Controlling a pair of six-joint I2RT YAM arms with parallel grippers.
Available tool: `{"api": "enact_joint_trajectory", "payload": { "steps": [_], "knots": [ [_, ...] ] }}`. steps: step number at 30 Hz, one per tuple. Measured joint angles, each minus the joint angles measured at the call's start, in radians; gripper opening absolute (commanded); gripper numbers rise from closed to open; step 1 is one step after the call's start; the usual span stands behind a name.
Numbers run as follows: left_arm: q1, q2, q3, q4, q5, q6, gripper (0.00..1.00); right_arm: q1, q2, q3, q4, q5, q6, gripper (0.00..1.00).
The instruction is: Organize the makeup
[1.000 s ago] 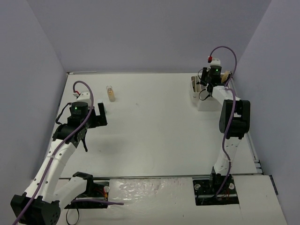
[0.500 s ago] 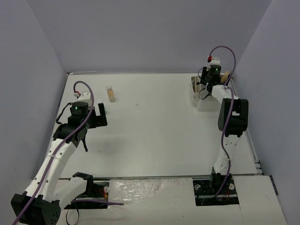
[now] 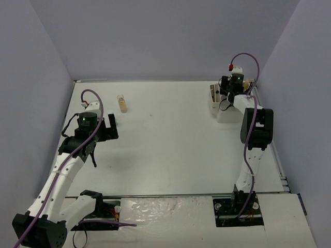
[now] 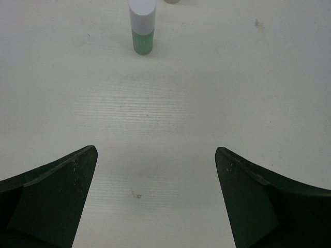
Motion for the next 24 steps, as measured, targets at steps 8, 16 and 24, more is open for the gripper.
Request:
{"api": "enact_joint_trajectory", "payload": {
  "steps": [8,16,24],
  "knots": [
    [0.0,0.0,0.0,0.0,0.007,0.0,0.97,-0.004,-0.04,-0.019,-0.006,0.0,-0.012,0.57],
    [0.0,0.0,0.0,0.0,0.012,0.0,0.97,-0.004,-0.186,-0.062,-0.037,-0.011,-0.027,0.59],
    [0.0,-0.006,0.0,0.0,0.012,0.0,0.97,0.015,-0.423,-0.161,-0.079,-0.057,-0.03,0.65]
  ]
}}
